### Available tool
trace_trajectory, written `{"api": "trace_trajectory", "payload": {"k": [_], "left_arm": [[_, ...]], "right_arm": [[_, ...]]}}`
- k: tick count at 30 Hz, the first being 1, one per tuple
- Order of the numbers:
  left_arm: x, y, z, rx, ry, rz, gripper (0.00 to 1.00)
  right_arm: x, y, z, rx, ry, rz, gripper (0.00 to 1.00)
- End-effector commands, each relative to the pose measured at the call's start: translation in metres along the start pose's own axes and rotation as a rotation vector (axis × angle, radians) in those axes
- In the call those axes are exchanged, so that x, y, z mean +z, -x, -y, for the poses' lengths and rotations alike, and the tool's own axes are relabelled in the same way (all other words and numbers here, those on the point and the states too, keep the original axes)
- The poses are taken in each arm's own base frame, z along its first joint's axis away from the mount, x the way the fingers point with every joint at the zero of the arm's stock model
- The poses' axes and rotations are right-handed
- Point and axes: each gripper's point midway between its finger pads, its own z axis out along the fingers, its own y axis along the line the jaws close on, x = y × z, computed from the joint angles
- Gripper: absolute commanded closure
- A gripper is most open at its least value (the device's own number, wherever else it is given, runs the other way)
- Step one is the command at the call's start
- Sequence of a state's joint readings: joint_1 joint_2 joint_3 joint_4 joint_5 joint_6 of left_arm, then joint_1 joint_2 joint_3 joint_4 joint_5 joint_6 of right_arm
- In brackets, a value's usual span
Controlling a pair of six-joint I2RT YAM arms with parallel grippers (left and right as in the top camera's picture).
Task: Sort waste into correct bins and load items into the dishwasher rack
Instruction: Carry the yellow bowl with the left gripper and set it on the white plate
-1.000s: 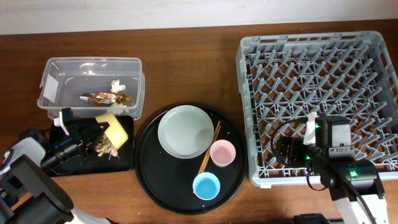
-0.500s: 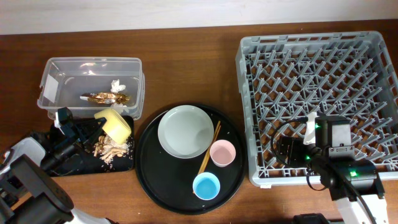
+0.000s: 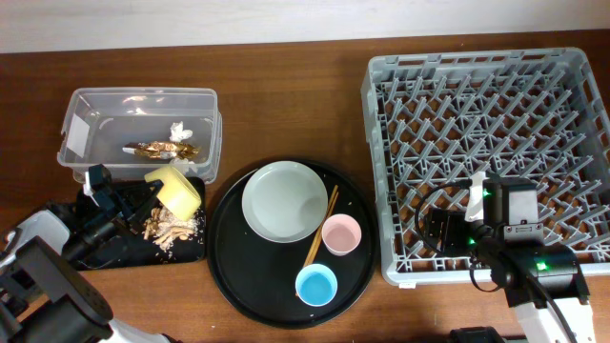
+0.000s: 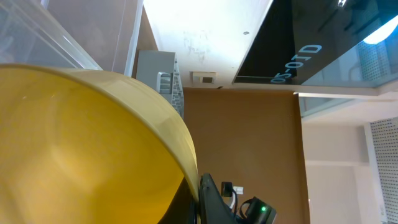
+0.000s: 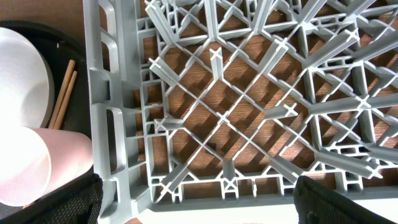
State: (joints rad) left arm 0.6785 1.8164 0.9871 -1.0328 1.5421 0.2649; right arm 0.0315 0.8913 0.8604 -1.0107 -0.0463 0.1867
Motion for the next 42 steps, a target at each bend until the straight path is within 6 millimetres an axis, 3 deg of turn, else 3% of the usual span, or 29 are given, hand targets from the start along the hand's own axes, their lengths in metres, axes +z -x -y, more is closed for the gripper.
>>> {"api": "trace_trajectory", "payload": {"k": [1,4,7,14,16,21,29,31,34,35,38,42], "left_arm": [[0.0,-0.002,0.005,-0.029,-0.031,0.008,1.0],[0.011,-0.016,0.014,0.033,-0.03,-0.036,1.0],[0.036,-0.043,0.023,0.131,0.002,-0.151,1.0],[0.094,-0.114,0.016,0.415,0.221,-0.535,1.0],[0.108,-0.119,0.003,0.476,0.36,-0.608,1.0],[0.144,-0.104,-0.034,0.657,0.707,-0.58,1.0],[0.177,-0.138,-0.054,0.964,0.876,-0.664,0.99],[0.182,-0.144,-0.055,1.014,0.892,-0.672,0.85],[0.181,-0.142,-0.057,1.034,0.924,-0.664,0.76],[0.181,-0.142,-0.057,1.034,0.924,-0.665,0.6],[0.181,-0.152,-0.053,1.004,0.886,-0.696,0.44],[0.168,-0.178,-0.024,0.941,0.809,-0.758,0.41]], "right_arm": [[-0.005,0.006,0.0,0.011,0.002,0.02,0.01],[-0.005,0.006,0.0,0.01,0.002,0.02,0.01],[-0.005,0.006,0.0,0.011,0.003,0.02,0.01],[-0.005,0.006,0.0,0.011,0.003,0.02,0.01],[-0.005,0.006,0.0,0.011,0.003,0.02,0.01],[-0.005,0.006,0.0,0.011,0.003,0.02,0.01],[-0.005,0.006,0.0,0.01,0.003,0.02,0.01],[-0.005,0.006,0.0,0.011,0.003,0.02,0.01],[-0.005,0.006,0.0,0.011,0.003,0.02,0.01],[-0.005,0.006,0.0,0.011,0.003,0.02,0.01],[-0.005,0.006,0.0,0.011,0.003,0.019,0.01],[-0.005,0.006,0.0,0.01,0.003,0.02,0.01]]}}
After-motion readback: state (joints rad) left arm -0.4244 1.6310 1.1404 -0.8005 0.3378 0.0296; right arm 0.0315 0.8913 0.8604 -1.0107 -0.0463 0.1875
